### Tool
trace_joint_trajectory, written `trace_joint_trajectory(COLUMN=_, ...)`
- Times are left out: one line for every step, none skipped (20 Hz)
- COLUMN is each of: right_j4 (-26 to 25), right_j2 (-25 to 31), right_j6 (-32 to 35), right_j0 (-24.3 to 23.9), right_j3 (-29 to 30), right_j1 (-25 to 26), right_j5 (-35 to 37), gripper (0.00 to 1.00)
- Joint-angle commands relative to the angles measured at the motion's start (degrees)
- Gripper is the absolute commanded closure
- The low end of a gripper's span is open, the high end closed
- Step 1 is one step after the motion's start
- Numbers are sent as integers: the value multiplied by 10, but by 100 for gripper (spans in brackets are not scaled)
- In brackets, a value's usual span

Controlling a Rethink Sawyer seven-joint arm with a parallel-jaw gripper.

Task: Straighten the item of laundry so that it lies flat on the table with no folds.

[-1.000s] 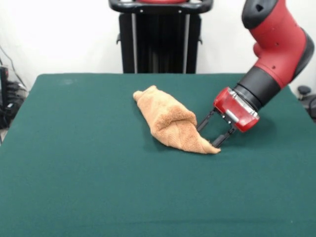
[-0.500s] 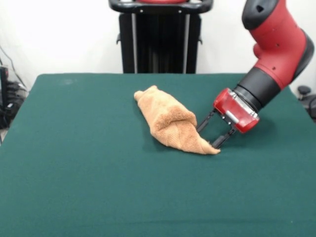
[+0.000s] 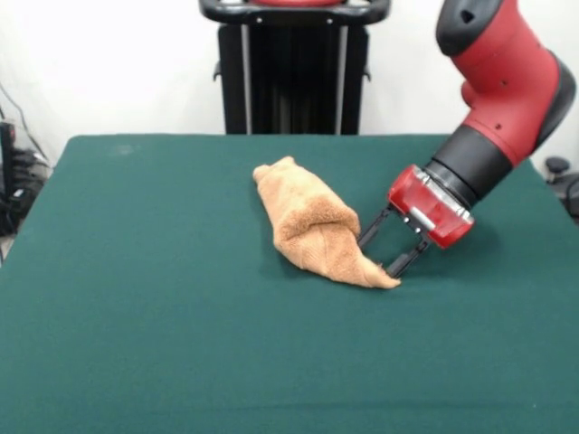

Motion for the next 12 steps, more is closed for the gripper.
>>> trace_joint_trajectory(right_j4=-10, right_j2=134, right_j6=64, right_j0=-36, right_j3=-118, right_j1=26, right_j5=-18, gripper=0)
trace_joint_trajectory(right_j4=-4, right_j2=124, right_j6=75, right_j0=-32, right_j3=-127, right_j1=35, right_j5=-10, gripper=0)
trace_joint_trajectory(right_j4=0, right_j2=103, right_j6=86, right_j0=-25, right_j3=-137, right_j1=48, right_j5=13, gripper=0)
trace_joint_trajectory(right_j4=-2, right_j2=64, right_j6=97, right_j0=-15, right_j3=-155, right_j1=69, right_j5=52, gripper=0)
trace_joint_trajectory(right_j4=-6, right_j2=-10, right_j6=111, right_j0=1, right_j3=-177, right_j1=104, right_j5=99, gripper=0)
trace_joint_trajectory(right_j4=-16, right_j2=-52, right_j6=114, right_j0=7, right_j3=-193, right_j1=121, right_j5=140, gripper=0)
trace_joint_trajectory(right_j4=-20, right_j2=-108, right_j6=123, right_j0=16, right_j3=-205, right_j1=146, right_j5=167, gripper=0)
trace_joint_trajectory(right_j4=-27, right_j2=-145, right_j6=128, right_j0=20, right_j3=-215, right_j1=163, right_j5=195, gripper=0)
trace_joint_trajectory(right_j4=-30, right_j2=-184, right_j6=138, right_j0=23, right_j3=-224, right_j1=181, right_j5=214, gripper=0)
trace_joint_trajectory(right_j4=-33, right_j2=-219, right_j6=147, right_j0=25, right_j3=-233, right_j1=199, right_j5=232, gripper=0)
trace_joint_trajectory(right_j4=-32, right_j2=-238, right_j6=160, right_j0=24, right_j3=-241, right_j1=210, right_j5=244, gripper=0)
trace_joint_trajectory(right_j4=-31, right_j2=-259, right_j6=172, right_j0=23, right_j3=-249, right_j1=223, right_j5=253, gripper=0)
